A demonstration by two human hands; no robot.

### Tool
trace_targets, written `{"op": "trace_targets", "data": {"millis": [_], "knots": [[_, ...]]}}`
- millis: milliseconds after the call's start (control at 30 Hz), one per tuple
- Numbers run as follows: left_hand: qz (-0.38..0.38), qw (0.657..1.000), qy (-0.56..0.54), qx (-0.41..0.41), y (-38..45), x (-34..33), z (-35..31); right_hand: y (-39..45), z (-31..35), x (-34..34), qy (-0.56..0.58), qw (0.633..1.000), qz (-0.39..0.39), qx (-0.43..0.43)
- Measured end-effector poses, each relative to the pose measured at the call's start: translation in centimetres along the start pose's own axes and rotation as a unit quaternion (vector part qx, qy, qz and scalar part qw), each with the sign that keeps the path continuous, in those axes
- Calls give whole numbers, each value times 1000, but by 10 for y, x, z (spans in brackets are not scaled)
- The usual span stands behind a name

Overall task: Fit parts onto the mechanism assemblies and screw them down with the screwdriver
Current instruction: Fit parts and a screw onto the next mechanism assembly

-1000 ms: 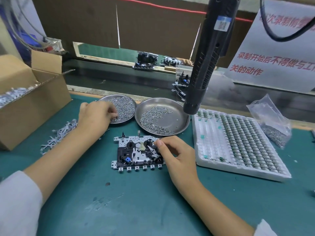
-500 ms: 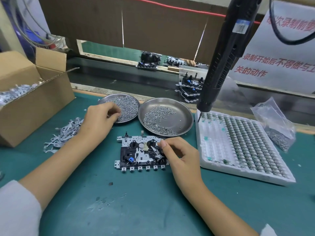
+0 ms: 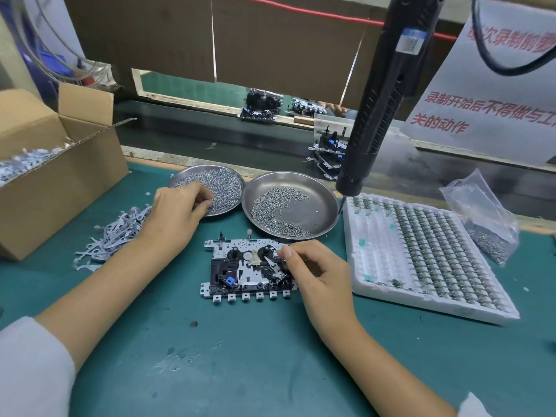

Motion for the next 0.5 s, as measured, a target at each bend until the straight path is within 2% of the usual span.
{"op": "trace_targets", "data": {"millis": [333,500], "knots": [[-52,999,-1,-18,-2,12,-6,0,-2,1,-3,1000,-1,8],[-68,997,-24,-21,-4,12,-5,0,2,0,-35,998,9,47]]}}
Point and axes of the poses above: each hand's wrist, its own y-axis towards the middle knuckle, its own x-axis out of the back of the hand, z = x × y, the point moved 6 cm from there along y, towards the middle knuckle, and after that the axes turned 14 degrees about y, right-handed, at the moved point
